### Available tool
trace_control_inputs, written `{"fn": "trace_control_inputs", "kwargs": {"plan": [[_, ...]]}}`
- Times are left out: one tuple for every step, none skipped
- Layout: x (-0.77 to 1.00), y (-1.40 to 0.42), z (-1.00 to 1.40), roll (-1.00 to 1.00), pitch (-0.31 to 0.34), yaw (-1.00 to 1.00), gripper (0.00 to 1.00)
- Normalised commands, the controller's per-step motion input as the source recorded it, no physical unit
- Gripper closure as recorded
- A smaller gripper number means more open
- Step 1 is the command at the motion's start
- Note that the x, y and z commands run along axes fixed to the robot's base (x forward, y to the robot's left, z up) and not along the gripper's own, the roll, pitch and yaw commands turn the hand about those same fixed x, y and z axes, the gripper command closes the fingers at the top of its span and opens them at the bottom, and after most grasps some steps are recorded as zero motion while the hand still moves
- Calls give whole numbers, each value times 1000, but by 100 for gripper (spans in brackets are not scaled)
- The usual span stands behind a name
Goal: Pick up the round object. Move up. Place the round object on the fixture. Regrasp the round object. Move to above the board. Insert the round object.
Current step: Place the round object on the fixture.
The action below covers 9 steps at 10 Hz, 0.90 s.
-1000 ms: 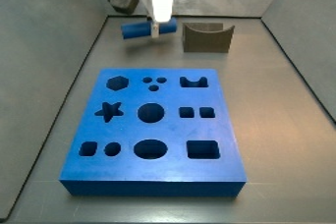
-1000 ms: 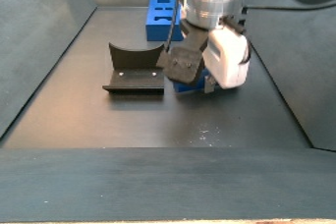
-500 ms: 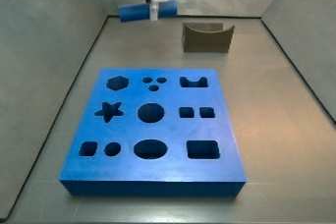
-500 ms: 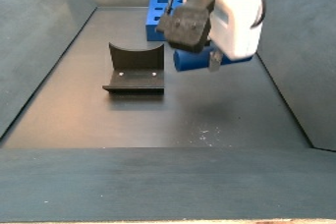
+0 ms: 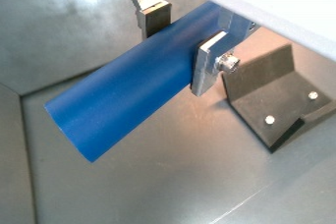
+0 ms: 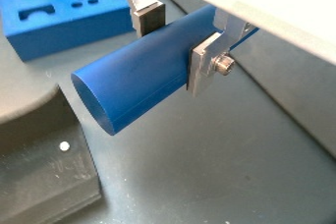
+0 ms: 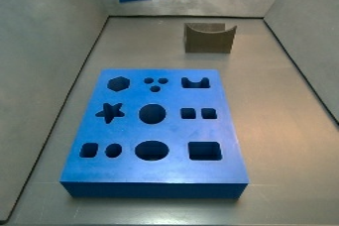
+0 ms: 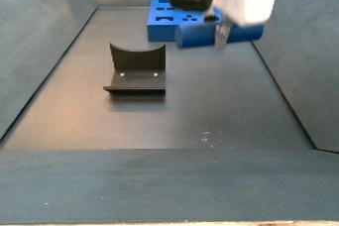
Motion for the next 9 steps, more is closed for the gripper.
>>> {"fn": "trace_control_inputs", "kwargs": {"plan": [[-15, -13, 795, -44, 26, 10, 100], [-9, -12, 627, -52, 35, 11, 100], [3, -10, 404, -63, 47, 11, 100], [9, -9, 235, -70, 56, 10, 100], [1000, -166, -215, -31, -6, 1000, 100], [1000, -153, -287, -27, -4, 1000, 100], [1000, -135, -269, -25, -5, 1000, 100], [1000, -98, -202, -26, -3, 1000, 100], [1000, -89, -177, -26, 0, 1000, 100]]}}
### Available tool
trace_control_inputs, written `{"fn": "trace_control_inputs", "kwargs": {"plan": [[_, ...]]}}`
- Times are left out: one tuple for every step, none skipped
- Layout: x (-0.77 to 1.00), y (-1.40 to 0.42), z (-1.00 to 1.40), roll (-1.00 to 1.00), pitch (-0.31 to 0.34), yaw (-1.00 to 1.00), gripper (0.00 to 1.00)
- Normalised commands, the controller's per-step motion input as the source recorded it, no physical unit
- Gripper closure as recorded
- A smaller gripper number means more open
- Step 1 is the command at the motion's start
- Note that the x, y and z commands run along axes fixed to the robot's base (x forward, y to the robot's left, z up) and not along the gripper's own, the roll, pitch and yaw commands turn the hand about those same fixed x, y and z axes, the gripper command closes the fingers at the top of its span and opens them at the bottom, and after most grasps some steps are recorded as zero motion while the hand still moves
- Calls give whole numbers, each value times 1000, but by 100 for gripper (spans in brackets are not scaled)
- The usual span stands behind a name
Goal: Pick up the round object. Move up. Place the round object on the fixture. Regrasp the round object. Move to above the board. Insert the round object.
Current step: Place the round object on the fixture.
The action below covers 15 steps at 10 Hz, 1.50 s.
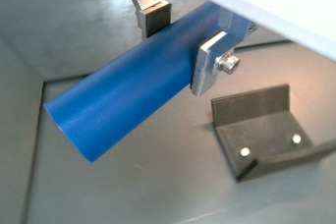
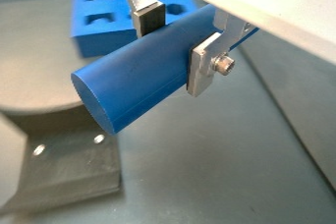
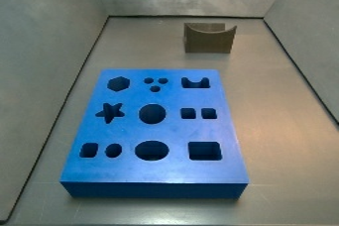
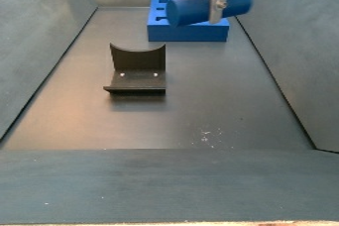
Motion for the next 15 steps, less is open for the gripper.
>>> {"fn": "trace_control_inputs", "kwargs": {"plan": [[1000, -71, -150, -26, 0, 1000, 100], [1000, -61, -138, -26, 1, 1000, 100], [905, -42, -94, -25, 5, 1000, 100], [820, -30, -75, -25, 7, 1000, 100], [655, -17, -47, -26, 15, 1000, 100], [537, -14, -35, -27, 23, 1000, 100], [423, -10, -27, -28, 34, 1000, 100], [274, -5, -22, -30, 55, 1000, 100], [170, -8, -15, -33, 74, 1000, 100], [77, -6, -10, -36, 98, 1000, 100], [747, -386, 487, -1000, -18, 433, 100], [695, -336, 442, -1000, -5, 351, 100], [591, -216, 340, -1000, 17, 329, 100], [414, -83, 134, -1000, 44, 294, 100], [314, -36, 56, -1000, 67, 276, 100]]}}
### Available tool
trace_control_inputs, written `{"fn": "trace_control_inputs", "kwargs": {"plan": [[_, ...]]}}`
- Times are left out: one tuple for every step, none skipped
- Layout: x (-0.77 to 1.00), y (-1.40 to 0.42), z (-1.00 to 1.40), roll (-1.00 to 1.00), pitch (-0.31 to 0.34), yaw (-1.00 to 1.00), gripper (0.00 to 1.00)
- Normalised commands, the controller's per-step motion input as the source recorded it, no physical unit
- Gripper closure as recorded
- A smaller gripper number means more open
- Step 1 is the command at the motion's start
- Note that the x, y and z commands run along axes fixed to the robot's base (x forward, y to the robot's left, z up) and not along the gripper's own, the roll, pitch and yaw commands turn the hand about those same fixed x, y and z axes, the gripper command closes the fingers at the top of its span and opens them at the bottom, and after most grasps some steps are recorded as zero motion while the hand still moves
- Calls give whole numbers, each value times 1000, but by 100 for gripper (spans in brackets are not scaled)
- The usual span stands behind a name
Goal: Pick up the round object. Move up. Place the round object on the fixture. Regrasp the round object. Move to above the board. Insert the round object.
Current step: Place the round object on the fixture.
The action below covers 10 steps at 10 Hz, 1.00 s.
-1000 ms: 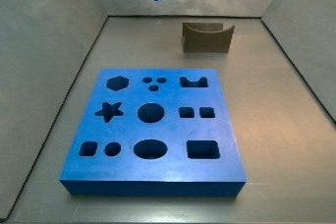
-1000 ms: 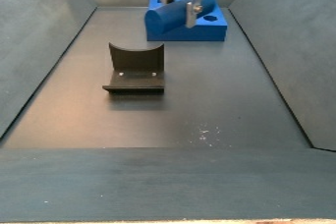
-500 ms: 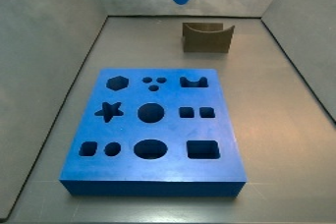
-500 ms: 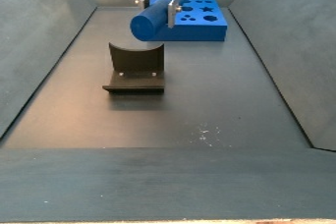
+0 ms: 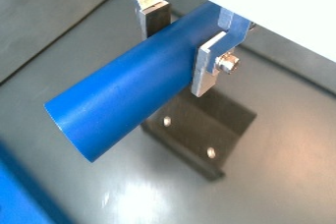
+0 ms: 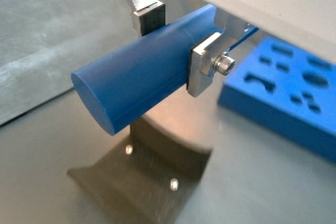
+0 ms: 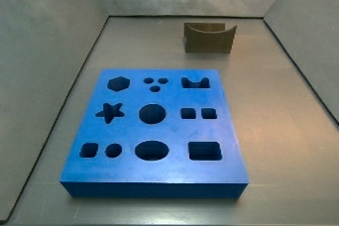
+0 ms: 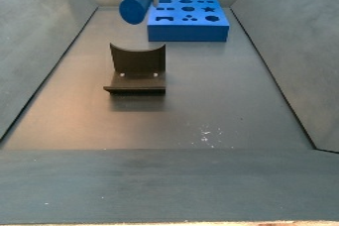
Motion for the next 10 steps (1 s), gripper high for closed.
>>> {"fn": "trace_control_inputs", "kwargs": {"plan": [[187, 5, 26, -1000, 112, 241, 100], [105, 23, 17, -1000, 143, 216, 100], [62, 28, 7, -1000, 168, 169, 100], [60, 30, 2, -1000, 188, 141, 100], [73, 37, -9, -930, 224, 65, 100], [83, 43, -15, -766, 226, 4, 100], [85, 46, -17, -604, 212, -51, 100], [74, 46, -11, -378, 168, -105, 100], [66, 34, -10, -289, 146, -117, 100], [123, 130, -1000, -1000, 274, -81, 100]]}}
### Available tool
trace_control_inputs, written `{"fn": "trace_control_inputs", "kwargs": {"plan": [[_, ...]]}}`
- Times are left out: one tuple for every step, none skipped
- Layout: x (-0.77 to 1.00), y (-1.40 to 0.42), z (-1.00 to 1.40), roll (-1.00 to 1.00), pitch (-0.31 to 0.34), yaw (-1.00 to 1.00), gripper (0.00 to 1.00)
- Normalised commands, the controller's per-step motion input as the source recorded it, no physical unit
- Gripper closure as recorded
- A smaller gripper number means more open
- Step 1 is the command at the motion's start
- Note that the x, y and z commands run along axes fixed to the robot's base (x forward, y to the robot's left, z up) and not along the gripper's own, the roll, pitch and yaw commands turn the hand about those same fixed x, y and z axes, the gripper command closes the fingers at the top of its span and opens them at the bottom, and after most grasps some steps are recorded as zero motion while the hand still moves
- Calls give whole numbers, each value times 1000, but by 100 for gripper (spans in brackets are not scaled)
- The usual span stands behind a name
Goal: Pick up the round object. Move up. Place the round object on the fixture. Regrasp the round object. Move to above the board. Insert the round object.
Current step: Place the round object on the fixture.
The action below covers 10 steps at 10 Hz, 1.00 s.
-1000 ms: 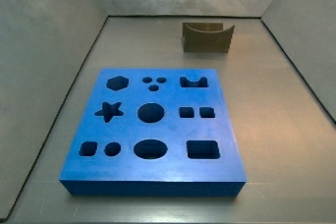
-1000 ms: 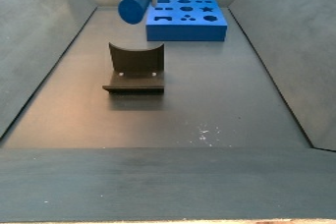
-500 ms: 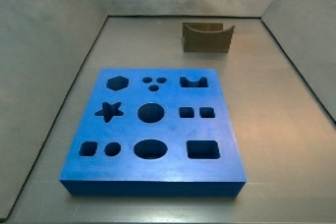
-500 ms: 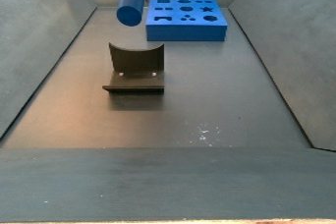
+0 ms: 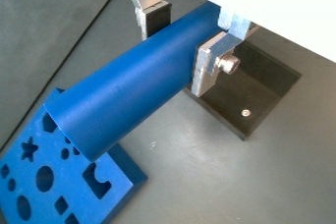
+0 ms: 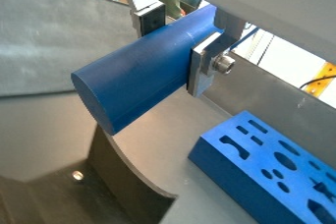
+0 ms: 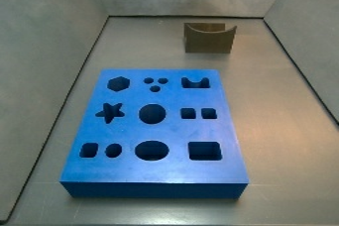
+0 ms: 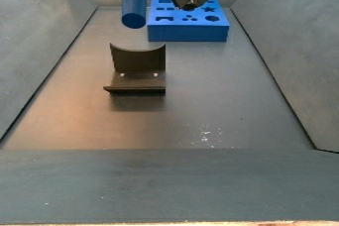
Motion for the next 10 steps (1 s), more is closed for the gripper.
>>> {"fn": "trace_control_inputs", "kwargs": {"plan": [[135, 139, -1000, -1000, 254, -121, 100], [147, 138, -1000, -929, 256, -167, 100], [152, 136, -1000, -827, 232, -187, 100], [156, 137, -1000, -605, 159, -217, 100], [165, 141, -1000, -373, 88, -232, 100], [175, 132, -1000, -249, 48, -220, 100], [182, 131, -1000, -206, 15, -205, 100], [136, 104, -741, -175, -30, -177, 100], [115, 81, -532, -161, -55, -149, 100], [90, 56, -281, -142, -81, -109, 100]]}}
